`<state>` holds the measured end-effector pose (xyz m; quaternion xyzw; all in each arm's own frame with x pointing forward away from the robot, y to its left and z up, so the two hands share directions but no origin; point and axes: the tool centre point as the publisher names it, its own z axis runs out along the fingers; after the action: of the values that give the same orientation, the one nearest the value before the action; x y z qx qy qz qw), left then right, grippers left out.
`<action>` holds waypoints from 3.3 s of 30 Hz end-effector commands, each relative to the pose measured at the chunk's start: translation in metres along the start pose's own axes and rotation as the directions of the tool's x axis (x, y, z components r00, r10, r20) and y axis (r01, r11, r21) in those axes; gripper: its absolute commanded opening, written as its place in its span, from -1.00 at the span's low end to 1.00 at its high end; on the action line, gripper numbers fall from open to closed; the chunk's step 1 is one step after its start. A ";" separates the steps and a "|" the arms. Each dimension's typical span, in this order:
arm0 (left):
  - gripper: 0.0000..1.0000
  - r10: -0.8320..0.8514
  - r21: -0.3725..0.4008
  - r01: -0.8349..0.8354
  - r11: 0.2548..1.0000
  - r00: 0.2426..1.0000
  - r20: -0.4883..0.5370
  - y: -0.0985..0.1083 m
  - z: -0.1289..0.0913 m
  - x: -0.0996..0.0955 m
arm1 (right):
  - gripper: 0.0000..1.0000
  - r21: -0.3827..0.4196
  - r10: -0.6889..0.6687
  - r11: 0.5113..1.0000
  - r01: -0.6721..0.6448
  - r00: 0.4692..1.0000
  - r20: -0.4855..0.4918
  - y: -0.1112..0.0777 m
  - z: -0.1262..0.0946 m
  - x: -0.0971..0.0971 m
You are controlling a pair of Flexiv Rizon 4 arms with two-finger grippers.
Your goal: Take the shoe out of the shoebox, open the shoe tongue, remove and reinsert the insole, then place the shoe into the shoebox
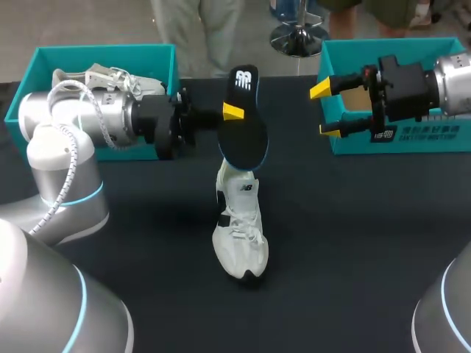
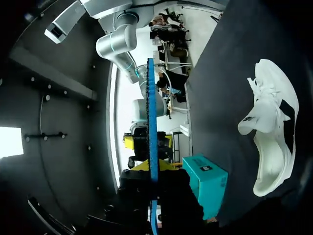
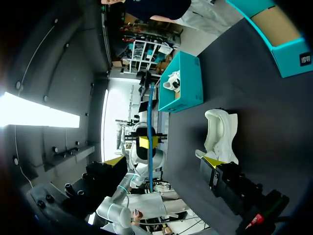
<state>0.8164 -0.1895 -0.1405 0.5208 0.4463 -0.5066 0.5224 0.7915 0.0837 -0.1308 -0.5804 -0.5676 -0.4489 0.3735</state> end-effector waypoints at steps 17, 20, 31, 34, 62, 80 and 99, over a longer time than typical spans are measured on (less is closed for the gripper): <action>-1.00 0.127 0.005 -0.127 0.992 0.992 -0.006 0.001 0.000 -0.006 | 1.00 0.010 -0.040 0.999 0.040 0.999 -0.014 0.002 0.021 0.004; -1.00 0.125 0.003 -0.125 0.992 0.992 -0.004 0.002 0.003 -0.007 | 1.00 0.010 -0.045 0.999 0.045 0.999 -0.019 0.003 0.029 0.006; -1.00 0.082 0.000 -0.082 0.997 0.996 0.019 0.006 0.019 -0.007 | 1.00 0.061 -0.079 0.995 0.082 0.996 -0.042 0.004 0.062 0.021; -1.00 0.080 -0.004 -0.080 0.997 0.996 0.025 0.007 0.022 -0.006 | 1.00 0.074 -0.077 0.994 0.080 0.996 -0.043 0.005 0.068 0.022; -1.00 0.081 -0.033 -0.079 0.996 0.994 0.072 0.021 0.036 -0.012 | -0.29 0.105 -0.076 0.991 0.083 0.995 -0.069 -0.006 0.086 0.027; 1.00 0.097 -0.011 -0.097 0.995 0.994 0.043 0.020 0.023 -0.011 | -1.00 0.081 -0.101 0.991 0.105 0.993 -0.056 -0.001 0.074 0.028; 1.00 0.106 0.161 -0.100 0.982 0.994 -0.028 0.033 -0.044 -0.013 | -1.00 0.062 -0.121 0.990 0.123 0.992 -0.041 0.005 0.055 0.024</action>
<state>0.8470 -0.1620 -0.1310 0.5749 0.3980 -0.4931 0.5176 0.8027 0.1453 -0.1267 -0.5224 -0.6091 -0.4636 0.3756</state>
